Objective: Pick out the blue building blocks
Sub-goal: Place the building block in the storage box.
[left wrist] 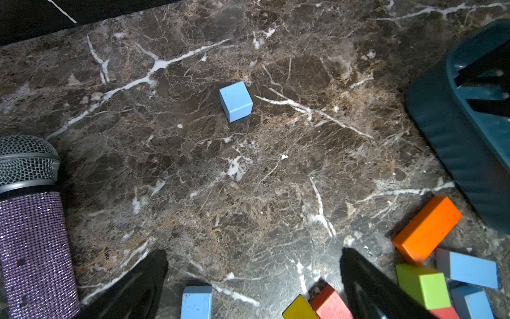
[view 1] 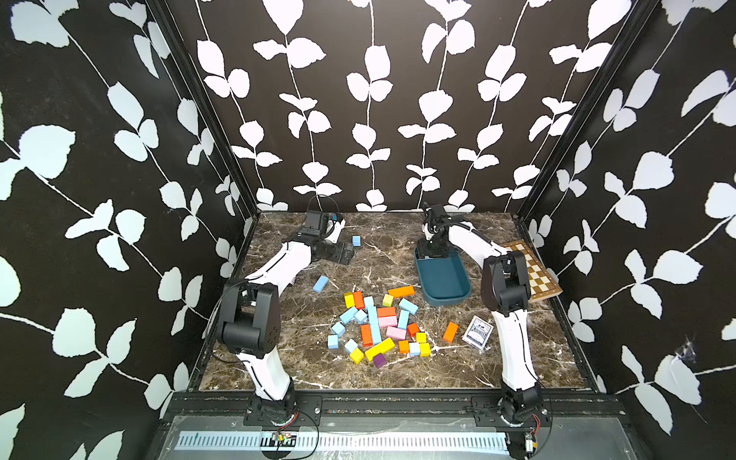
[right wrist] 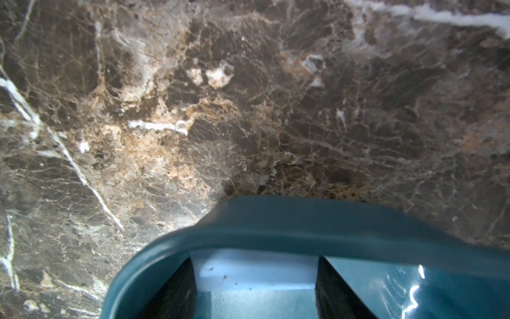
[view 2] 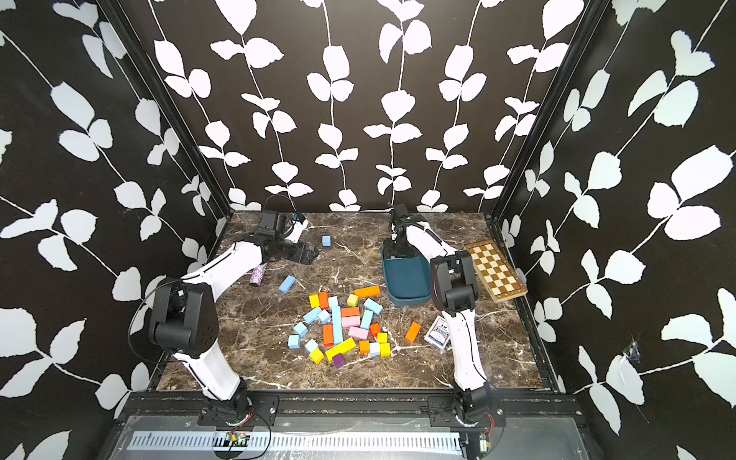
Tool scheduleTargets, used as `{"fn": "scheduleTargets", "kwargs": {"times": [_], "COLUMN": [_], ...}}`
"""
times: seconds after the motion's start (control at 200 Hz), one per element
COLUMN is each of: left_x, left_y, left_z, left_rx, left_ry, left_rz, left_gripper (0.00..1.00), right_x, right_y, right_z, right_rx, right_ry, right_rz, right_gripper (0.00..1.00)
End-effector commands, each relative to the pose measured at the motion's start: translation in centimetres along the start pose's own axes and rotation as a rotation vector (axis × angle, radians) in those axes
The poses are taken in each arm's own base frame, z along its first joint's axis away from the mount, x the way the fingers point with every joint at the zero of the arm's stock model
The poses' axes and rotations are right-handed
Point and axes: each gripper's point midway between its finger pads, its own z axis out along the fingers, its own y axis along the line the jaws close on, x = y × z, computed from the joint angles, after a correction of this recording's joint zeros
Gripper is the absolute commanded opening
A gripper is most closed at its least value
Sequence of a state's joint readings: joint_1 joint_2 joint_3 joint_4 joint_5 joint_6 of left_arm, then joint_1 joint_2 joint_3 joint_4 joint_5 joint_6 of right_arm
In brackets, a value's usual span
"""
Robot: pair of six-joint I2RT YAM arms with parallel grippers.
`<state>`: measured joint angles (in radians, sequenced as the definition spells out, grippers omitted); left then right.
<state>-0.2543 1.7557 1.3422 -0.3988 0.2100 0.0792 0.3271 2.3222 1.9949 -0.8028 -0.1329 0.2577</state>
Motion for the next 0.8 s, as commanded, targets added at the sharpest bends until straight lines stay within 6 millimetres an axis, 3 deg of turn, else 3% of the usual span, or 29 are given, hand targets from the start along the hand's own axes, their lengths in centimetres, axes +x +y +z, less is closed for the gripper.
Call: {"fn": "scheduleTargets", "kwargs": {"times": [0.0,0.19,0.31,0.405,0.515,0.665,0.795], "left_x": [-1.1,-2.2,-3.2,-4.0,-4.6,-4.9,-6.6], "left_y": [-0.4,-0.2,-0.2,-0.1,-0.1,1.2,0.9], "left_z": [-0.6,-0.6,-0.4,0.4,1.8,4.4,6.2], "left_rx": [0.01,0.005,0.014,0.019,0.044,-0.017,-0.062], "left_ry": [-0.015,-0.018,-0.038,-0.059,-0.057,-0.008,-0.036], "left_rz": [0.027,0.03,-0.02,-0.094,-0.16,-0.234,-0.192], "left_gripper": [0.99,0.99,0.97,0.9,0.78,0.67,0.6], "right_x": [-0.8,-1.7,-2.3,-2.4,-2.6,-2.2,-2.1], "right_y": [0.0,0.0,0.2,0.5,2.5,4.5,6.1], "right_z": [-0.2,-1.4,-4.0,-6.7,-9.4,-11.0,-11.0], "right_rx": [-0.001,0.003,0.007,0.022,-0.02,-0.037,-0.07], "right_ry": [-0.023,-0.064,-0.107,-0.156,-0.252,-0.328,-0.337], "right_rz": [-0.004,0.003,0.026,0.067,0.109,0.121,0.127], "right_gripper": [0.7,0.73,0.69,0.66,0.61,0.59,0.57]}}
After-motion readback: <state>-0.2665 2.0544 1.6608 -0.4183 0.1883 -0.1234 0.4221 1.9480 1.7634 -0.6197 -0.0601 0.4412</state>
